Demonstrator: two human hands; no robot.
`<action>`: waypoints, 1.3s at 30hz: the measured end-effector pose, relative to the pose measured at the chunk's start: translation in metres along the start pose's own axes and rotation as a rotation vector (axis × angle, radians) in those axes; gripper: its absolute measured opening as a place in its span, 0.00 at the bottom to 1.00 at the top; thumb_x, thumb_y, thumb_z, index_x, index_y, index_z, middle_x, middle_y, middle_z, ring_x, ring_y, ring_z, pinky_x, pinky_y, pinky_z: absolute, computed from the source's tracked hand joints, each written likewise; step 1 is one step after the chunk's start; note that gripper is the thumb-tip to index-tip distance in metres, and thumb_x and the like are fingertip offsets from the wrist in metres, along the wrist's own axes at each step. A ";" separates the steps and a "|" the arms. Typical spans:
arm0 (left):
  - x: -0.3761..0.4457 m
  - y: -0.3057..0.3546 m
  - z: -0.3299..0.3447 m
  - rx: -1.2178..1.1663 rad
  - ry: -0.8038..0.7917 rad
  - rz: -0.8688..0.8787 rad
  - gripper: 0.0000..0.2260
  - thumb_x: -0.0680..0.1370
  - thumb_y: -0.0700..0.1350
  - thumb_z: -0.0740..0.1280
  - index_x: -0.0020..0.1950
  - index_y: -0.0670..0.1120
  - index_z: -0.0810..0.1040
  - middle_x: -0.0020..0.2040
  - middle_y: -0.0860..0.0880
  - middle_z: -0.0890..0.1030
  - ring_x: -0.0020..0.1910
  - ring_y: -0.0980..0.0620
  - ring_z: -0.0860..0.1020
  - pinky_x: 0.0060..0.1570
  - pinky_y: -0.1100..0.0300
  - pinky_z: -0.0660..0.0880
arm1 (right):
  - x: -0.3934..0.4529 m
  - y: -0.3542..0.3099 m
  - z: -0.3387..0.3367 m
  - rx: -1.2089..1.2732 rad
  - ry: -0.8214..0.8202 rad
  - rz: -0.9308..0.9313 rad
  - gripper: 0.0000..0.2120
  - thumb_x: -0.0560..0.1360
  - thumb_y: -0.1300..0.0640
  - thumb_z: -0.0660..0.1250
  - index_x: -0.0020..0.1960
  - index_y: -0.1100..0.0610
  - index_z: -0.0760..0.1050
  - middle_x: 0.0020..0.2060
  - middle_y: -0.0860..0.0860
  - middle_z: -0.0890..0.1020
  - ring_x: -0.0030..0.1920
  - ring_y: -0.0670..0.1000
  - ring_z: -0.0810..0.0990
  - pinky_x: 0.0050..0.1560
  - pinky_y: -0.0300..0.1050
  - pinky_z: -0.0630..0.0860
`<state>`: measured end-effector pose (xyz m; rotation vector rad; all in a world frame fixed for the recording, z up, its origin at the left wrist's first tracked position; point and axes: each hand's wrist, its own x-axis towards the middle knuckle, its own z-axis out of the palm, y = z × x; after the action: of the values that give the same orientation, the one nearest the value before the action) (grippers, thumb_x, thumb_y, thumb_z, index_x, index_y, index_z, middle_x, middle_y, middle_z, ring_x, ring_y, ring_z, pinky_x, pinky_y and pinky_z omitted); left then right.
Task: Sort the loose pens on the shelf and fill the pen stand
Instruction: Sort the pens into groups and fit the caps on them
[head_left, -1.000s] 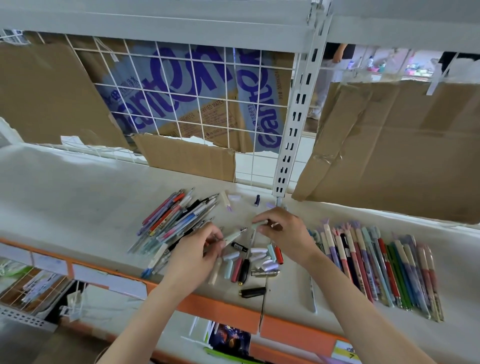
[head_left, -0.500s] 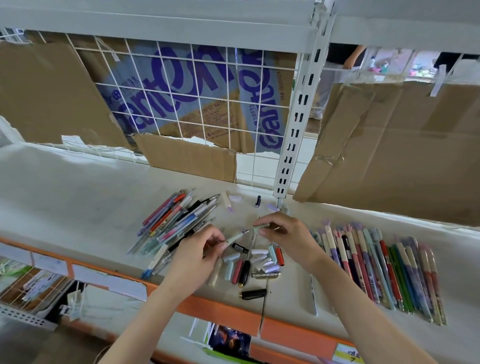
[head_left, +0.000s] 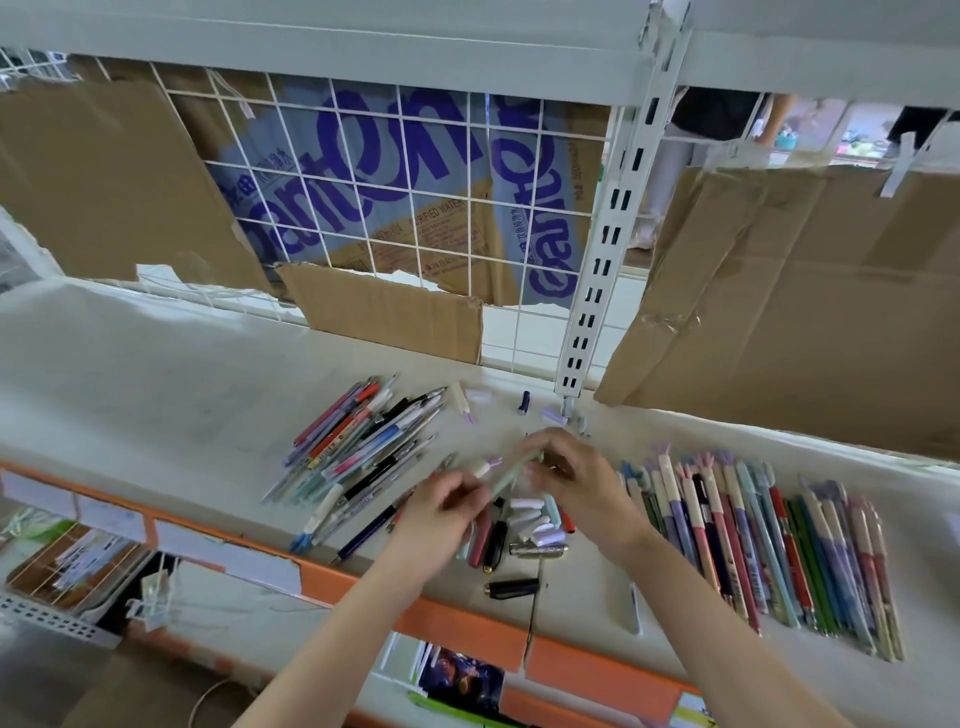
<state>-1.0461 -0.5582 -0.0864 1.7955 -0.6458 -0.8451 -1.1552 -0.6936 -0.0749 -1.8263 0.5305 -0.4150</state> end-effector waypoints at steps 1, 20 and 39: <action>0.000 0.004 0.003 -0.049 0.000 0.014 0.06 0.79 0.39 0.63 0.43 0.41 0.76 0.32 0.50 0.78 0.25 0.57 0.70 0.28 0.65 0.65 | -0.001 0.000 0.003 0.179 0.045 0.035 0.10 0.77 0.68 0.62 0.53 0.56 0.75 0.40 0.50 0.78 0.40 0.44 0.77 0.45 0.35 0.74; 0.022 -0.027 -0.062 1.043 0.353 0.222 0.07 0.77 0.45 0.66 0.51 0.42 0.76 0.49 0.44 0.76 0.47 0.43 0.77 0.38 0.54 0.70 | -0.019 0.021 -0.041 -0.653 0.238 0.184 0.10 0.77 0.55 0.65 0.55 0.60 0.73 0.39 0.50 0.74 0.35 0.43 0.69 0.33 0.24 0.67; 0.023 -0.025 -0.062 1.065 0.330 0.104 0.11 0.79 0.50 0.61 0.55 0.43 0.74 0.55 0.46 0.74 0.54 0.47 0.75 0.48 0.56 0.71 | -0.020 0.016 -0.050 -0.736 0.098 0.284 0.17 0.75 0.53 0.67 0.60 0.60 0.70 0.44 0.52 0.78 0.45 0.51 0.77 0.45 0.44 0.75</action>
<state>-0.9823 -0.5322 -0.0998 2.7204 -1.0617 -0.0591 -1.2007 -0.7272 -0.0754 -2.3829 1.0998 -0.1110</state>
